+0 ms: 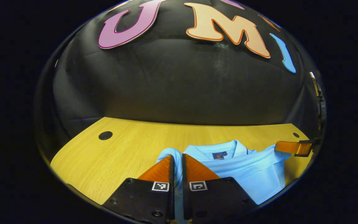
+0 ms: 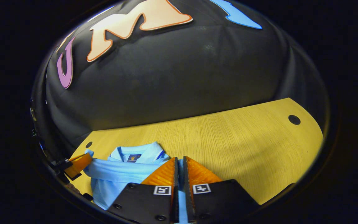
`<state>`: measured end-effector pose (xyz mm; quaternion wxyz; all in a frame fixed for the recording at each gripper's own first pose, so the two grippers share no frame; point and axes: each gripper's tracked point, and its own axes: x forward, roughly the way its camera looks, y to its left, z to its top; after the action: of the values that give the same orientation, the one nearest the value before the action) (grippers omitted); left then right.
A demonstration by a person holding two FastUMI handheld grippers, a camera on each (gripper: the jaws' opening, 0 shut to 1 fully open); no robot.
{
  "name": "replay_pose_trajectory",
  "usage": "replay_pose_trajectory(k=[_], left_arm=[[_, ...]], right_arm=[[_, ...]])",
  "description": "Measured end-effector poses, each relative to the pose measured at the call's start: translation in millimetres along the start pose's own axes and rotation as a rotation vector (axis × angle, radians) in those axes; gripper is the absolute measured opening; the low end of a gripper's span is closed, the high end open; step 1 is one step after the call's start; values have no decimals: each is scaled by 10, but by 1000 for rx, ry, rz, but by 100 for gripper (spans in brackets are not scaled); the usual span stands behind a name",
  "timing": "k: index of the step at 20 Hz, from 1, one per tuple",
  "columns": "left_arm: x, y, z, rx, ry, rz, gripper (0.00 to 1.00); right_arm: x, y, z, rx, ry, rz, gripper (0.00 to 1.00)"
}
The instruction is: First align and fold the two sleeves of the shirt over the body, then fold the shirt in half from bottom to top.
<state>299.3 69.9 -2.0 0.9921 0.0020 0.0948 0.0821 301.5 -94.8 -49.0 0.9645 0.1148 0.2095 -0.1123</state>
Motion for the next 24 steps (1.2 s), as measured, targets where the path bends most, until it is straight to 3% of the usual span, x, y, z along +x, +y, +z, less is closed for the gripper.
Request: replay_pose_trajectory(k=[1, 3, 5, 6, 8, 17, 24], left_arm=[[-20, 47, -24, -6, 6, 13, 9], [-175, 119, -58, -25, 26, 24, 31], [-371, 247, -25, -26, 15, 58, 77], [-530, 323, 57, -18, -2, 74, 100], [-731, 397, 86, 13, -42, 85, 95], [-1993, 122, -52, 40, -95, -60, 94], [-2610, 32, -409, 37, -81, -94, 94]], right_arm=[[-32, 6, 3, -7, -1, 4, 14], [-162, 117, 33, -1, -2, 49, 57], [-318, 180, 60, -8, -22, 80, 100], [-417, 177, 84, -21, -40, 86, 92], [-640, 189, 112, -50, -73, 101, 98], [-1917, 90, -283, -105, -211, 158, 98], [-2794, -18, -508, -158, -348, 149, 98]])
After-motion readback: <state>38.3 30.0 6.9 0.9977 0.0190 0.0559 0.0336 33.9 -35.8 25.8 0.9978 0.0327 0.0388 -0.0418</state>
